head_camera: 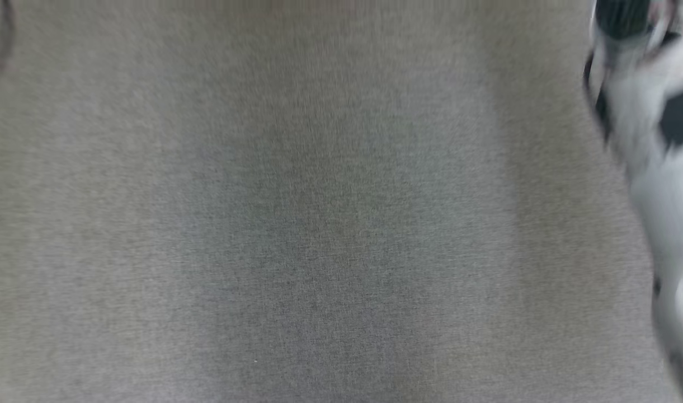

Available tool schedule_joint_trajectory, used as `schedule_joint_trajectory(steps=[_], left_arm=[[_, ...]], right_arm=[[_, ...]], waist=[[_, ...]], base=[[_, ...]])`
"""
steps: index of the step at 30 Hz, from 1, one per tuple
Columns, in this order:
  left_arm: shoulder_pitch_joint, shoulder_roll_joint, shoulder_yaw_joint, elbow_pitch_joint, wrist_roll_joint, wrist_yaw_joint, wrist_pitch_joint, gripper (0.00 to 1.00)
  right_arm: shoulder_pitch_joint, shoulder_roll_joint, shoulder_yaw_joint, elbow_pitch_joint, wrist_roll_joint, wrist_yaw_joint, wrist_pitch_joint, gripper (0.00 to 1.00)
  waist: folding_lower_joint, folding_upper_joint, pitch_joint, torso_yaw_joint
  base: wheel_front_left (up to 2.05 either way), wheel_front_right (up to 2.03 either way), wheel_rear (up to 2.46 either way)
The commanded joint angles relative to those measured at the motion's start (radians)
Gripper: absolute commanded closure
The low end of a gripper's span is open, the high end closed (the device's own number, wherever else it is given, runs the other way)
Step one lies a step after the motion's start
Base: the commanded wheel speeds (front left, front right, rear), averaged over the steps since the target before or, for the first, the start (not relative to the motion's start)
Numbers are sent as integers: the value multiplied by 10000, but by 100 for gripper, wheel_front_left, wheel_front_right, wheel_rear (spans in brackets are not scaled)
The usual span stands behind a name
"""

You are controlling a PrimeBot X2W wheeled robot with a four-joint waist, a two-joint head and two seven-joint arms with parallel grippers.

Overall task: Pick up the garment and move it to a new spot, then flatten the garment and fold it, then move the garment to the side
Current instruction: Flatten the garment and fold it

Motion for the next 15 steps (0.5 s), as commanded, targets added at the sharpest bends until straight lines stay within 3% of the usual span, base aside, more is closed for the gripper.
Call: schedule_joint_trajectory(steps=[1, 7, 11, 15], left_arm=[[715, 167, 170, -361, -27, 109, -74, 100], [4642, 623, 2169, -2758, 574, 1180, -90, 100], [7734, 305, 3542, -4285, 1011, 1941, -87, 100], [10672, -306, 4371, -5368, 1370, 2248, -88, 100]], right_arm=[[747, -182, 94, -472, 246, -25, 68, 100], [4253, -648, 425, -2751, 881, -25, 506, 100], [6427, -905, 208, -3892, 950, -25, 755, 100], [8464, -1002, -268, -4862, 837, -25, 973, 100]], waist=[[0, -1, -1064, 167], [0, -1, -2079, -36], [0, -1, -2659, -30], [0, -1, -3108, -5]], base=[[0, 0, 0], [0, 0, 0], [0, 0, 0], [0, 0, 0]])
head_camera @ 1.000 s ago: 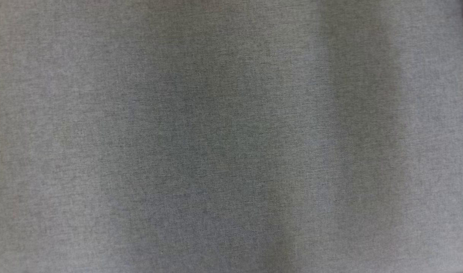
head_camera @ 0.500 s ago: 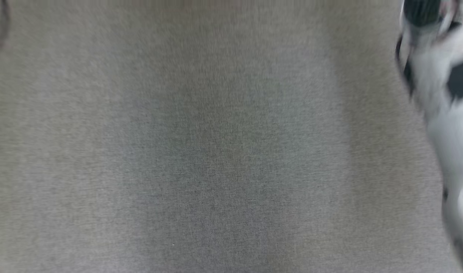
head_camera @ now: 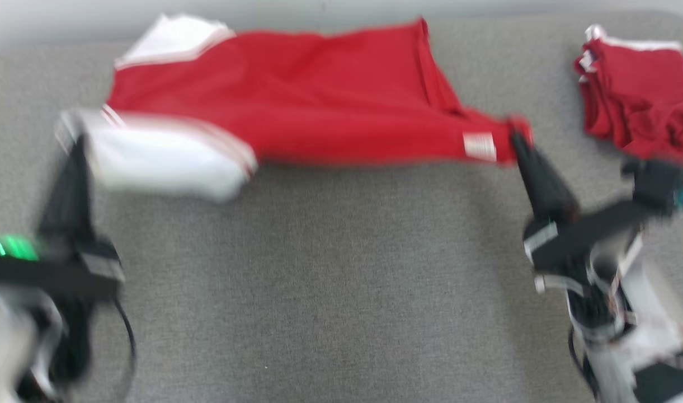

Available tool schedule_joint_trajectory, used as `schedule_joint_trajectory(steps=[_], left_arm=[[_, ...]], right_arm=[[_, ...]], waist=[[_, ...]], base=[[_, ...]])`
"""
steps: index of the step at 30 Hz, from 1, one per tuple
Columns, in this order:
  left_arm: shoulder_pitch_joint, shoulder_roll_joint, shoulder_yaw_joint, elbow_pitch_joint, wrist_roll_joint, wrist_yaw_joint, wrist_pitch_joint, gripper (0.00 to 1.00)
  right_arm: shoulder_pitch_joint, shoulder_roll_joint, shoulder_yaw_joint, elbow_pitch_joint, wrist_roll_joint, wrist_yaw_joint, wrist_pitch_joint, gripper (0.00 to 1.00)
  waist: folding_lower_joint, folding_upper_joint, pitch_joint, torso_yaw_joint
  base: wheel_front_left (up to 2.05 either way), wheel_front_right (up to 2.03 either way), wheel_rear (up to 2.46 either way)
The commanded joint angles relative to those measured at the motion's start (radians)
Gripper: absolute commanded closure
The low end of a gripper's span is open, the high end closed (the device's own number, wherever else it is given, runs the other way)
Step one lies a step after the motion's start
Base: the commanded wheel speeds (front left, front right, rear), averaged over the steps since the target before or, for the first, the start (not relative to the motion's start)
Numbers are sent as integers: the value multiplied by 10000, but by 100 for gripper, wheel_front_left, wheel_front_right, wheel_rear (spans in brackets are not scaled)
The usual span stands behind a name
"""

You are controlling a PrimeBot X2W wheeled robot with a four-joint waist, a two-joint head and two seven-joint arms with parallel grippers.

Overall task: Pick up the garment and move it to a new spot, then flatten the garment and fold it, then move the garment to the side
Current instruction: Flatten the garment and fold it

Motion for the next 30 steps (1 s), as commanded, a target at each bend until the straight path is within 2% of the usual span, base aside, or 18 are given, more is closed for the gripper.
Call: schedule_joint_trajectory(steps=[1, 8, 14, 17, 25, 30], left_arm=[[878, -219, 226, -229, 241, 87, -29, 100], [4349, -1515, 1306, -631, 932, 377, -30, 100], [6128, -2342, 1676, -68, 1407, 24, -32, 100], [6617, -2625, 1619, 388, 1481, -239, -31, 100], [7280, -3163, 1431, 1256, 1734, -603, -31, 100], [7041, -3183, 1310, 1544, 1952, -837, -31, 100]], right_arm=[[708, 25, -204, -275, -88, -25, 79, 100], [3398, 292, -907, -1146, -405, -25, 293, 100], [5190, 479, -1209, -1454, -777, -25, 318, 100], [5999, 520, -1468, -1482, -879, -25, 252, 100], [7374, 556, -1682, -1639, -1122, -25, 515, 100], [7580, 745, -1677, -1755, -1257, -26, 654, 100]], waist=[[4, 3, -717, -12], [4, 3, -1312, -28], [4, 3, -1729, 199], [4, 3, -1960, 348], [4, 3, -2235, 544], [4, 3, -2185, 542]], base=[[0, 0, 0], [0, 0, 0], [0, 0, 0], [0, 0, 0], [0, 0, 0], [0, 0, 0]])
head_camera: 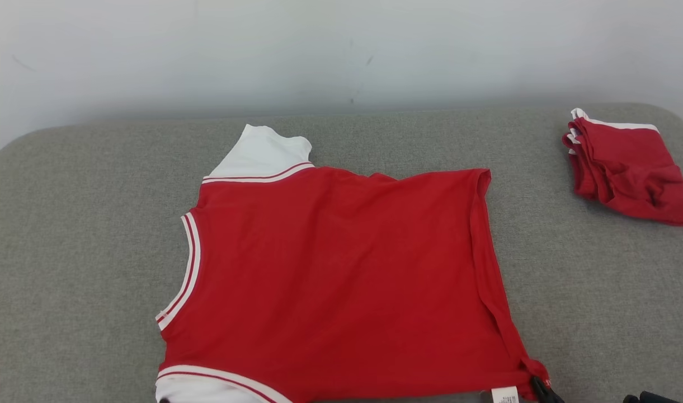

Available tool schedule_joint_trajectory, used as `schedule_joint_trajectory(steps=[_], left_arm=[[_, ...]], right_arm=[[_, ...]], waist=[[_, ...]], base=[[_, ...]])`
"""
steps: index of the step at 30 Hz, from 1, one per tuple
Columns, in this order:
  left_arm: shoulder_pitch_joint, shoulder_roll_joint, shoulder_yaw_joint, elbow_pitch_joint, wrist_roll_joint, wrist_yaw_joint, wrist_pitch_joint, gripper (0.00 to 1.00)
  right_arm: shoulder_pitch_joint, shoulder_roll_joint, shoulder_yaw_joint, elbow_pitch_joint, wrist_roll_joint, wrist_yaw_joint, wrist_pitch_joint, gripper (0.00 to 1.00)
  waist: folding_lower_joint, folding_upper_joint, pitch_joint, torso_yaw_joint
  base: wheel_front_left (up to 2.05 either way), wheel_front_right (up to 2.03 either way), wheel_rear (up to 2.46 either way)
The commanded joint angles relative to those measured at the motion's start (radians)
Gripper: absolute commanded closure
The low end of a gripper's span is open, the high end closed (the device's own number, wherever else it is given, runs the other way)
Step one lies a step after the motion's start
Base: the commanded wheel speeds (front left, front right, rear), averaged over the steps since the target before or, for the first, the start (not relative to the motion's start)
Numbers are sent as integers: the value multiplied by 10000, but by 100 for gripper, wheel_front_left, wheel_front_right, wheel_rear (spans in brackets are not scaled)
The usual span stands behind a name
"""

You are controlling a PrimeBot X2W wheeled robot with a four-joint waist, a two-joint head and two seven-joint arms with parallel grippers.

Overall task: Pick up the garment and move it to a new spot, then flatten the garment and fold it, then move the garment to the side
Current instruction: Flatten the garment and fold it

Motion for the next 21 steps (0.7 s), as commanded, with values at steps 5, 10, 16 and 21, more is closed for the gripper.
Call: schedule_joint_trajectory(steps=[5, 10, 16, 21], left_arm=[[-1286, 462, -169, 151, 518, -346, 279, 100], [-2599, 836, -266, 401, 800, -543, 765, 100], [-4075, 915, -387, 1467, 863, -791, 1156, 100], [-5060, 717, -572, 2848, 938, -997, 1181, 100]], right_arm=[[-747, 189, -23, -98, 57, -26, 142, 100], [-1699, 275, -9, 134, 216, -26, 340, 100], [-3095, 449, 274, 1108, 12, -26, 417, 100], [-4106, 609, 500, 2278, -195, -26, 149, 100]], waist=[[2, 0, 154, -126], [2, 0, 370, -346], [2, 0, 668, -613], [2, 0, 851, -637]], base=[[0, 0, 0], [0, 0, 0], [0, 0, 0], [0, 0, 0]])
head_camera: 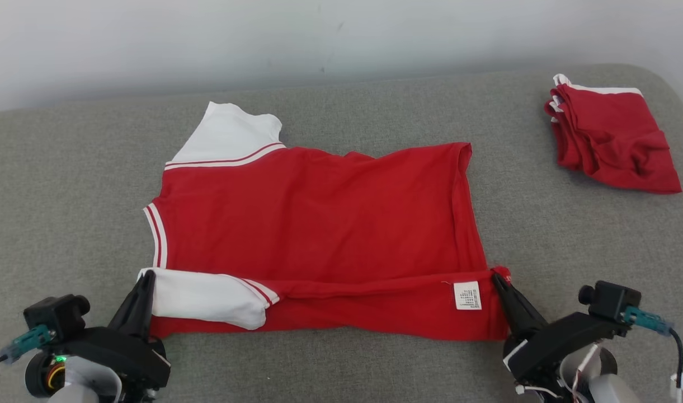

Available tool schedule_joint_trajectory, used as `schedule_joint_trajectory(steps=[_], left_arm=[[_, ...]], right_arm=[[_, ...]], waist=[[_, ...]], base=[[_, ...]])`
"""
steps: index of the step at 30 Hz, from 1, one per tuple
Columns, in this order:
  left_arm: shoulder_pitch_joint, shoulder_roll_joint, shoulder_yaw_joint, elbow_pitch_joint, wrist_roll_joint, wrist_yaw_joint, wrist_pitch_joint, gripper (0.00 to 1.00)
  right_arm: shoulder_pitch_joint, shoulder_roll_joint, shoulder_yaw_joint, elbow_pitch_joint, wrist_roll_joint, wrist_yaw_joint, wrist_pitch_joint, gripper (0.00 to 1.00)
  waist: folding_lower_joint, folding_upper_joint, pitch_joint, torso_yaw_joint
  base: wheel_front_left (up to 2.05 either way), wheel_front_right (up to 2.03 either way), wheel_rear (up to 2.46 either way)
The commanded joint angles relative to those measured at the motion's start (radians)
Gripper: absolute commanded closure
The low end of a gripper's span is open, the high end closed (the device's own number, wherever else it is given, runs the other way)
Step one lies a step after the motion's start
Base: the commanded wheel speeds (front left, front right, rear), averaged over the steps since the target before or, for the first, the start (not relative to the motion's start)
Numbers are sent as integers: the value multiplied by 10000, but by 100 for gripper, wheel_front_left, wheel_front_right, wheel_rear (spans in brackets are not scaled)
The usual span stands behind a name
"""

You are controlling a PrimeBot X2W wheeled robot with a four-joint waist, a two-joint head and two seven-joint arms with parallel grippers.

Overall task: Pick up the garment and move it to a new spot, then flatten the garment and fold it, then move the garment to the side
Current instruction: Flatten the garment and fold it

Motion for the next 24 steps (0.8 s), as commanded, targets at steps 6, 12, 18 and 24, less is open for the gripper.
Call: schedule_joint_trajectory(steps=[6, 12, 18, 24], left_arm=[[-777, -251, -371, 1413, 259, -256, -444, 52], [-690, -389, -320, 1670, 393, -344, -999, 0], [241, -470, 208, 1161, 357, -348, -1209, 0], [1240, -466, 312, 863, 656, -272, -1241, 0]], right_arm=[[-874, -31, 350, 1117, -286, -26, -923, 17], [-682, -537, 926, 1216, -708, -26, -1662, 0], [170, -1169, 1273, 722, -1205, -26, -2217, 0], [1086, -1353, 1041, 263, -1735, -26, -2259, 0]], waist=[[-2, -1, 30, 49], [-2, -1, -221, 198], [-2, -1, -444, 403], [-2, -1, -481, 485]], base=[[0, 0, 0], [0, 0, 0], [0, 0, 0], [0, 0, 0]])
